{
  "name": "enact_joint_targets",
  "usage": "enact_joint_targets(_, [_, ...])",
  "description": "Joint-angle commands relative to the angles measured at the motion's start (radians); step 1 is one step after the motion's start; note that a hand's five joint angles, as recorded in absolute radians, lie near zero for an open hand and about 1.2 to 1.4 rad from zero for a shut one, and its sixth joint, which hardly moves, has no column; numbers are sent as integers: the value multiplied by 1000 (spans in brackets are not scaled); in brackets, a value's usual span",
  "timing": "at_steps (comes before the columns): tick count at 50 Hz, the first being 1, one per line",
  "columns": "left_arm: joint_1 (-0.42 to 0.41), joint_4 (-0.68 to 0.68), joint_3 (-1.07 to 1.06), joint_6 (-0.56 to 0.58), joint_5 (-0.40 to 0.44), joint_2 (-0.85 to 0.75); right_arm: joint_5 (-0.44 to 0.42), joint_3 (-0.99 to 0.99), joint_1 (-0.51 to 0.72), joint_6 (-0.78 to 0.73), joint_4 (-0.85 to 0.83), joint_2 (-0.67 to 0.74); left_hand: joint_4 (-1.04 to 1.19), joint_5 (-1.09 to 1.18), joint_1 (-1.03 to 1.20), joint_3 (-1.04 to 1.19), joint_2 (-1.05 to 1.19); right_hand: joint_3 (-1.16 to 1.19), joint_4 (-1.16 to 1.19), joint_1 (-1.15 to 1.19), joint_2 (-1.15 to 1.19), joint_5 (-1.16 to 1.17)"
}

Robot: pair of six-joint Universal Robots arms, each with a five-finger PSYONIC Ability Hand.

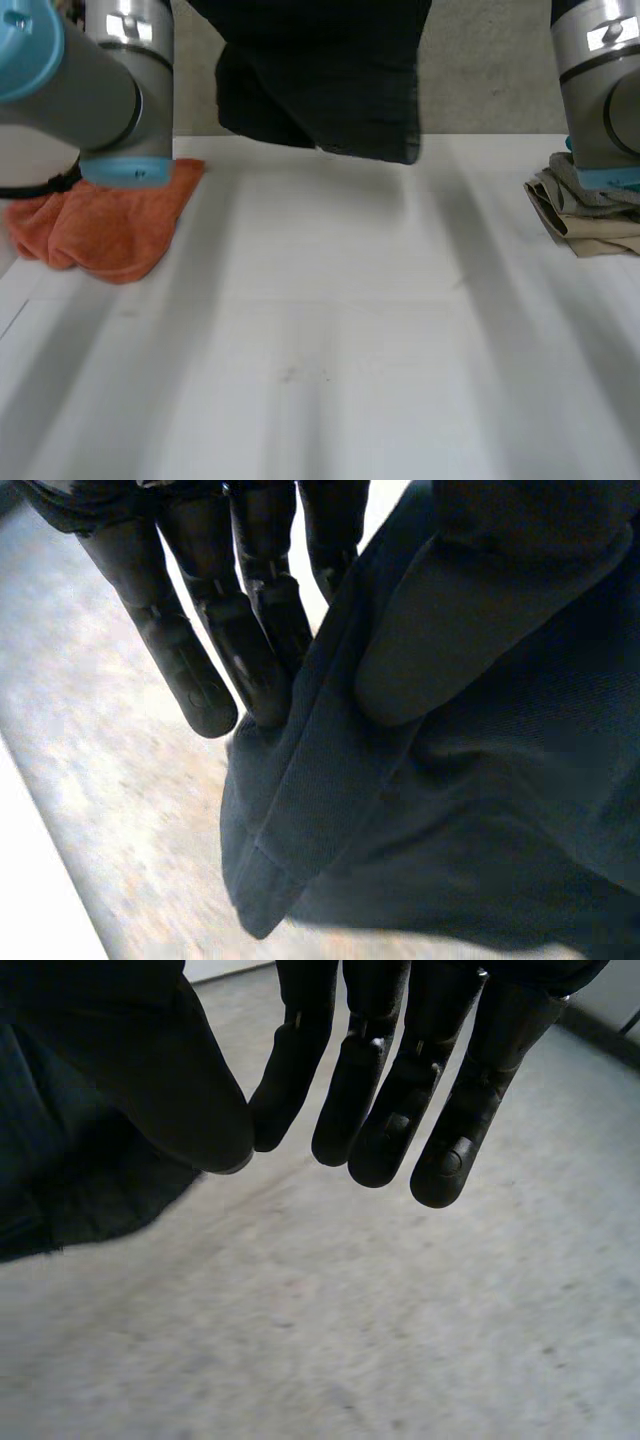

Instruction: Fold the laundry.

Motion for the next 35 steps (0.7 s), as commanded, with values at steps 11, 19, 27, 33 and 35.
enact_joint_targets(11, [-93,-98,-758,8,30,124,-220,382,-75,-2,518,3,198,245,263,205,200,171,164,350,180,184])
enact_joint_targets(19, [-120,-178,-794,31,26,152,-179,419,-74,-56,724,3,198,245,263,205,200,-813,-819,-634,-803,-800])
enact_joint_targets(27, [-129,-216,-777,27,24,250,-95,473,25,131,704,3,198,245,263,205,200,-1011,-1018,-832,-1002,-999])
enact_joint_targets(33, [-153,-234,-752,20,23,299,-64,480,99,199,543,57,198,245,263,205,200,-1011,-1018,-832,-1002,-999])
enact_joint_targets(35, [-162,-250,-739,19,21,311,-23,462,127,199,480,118,198,245,263,205,200,-1011,-1018,-832,-1002,-999])
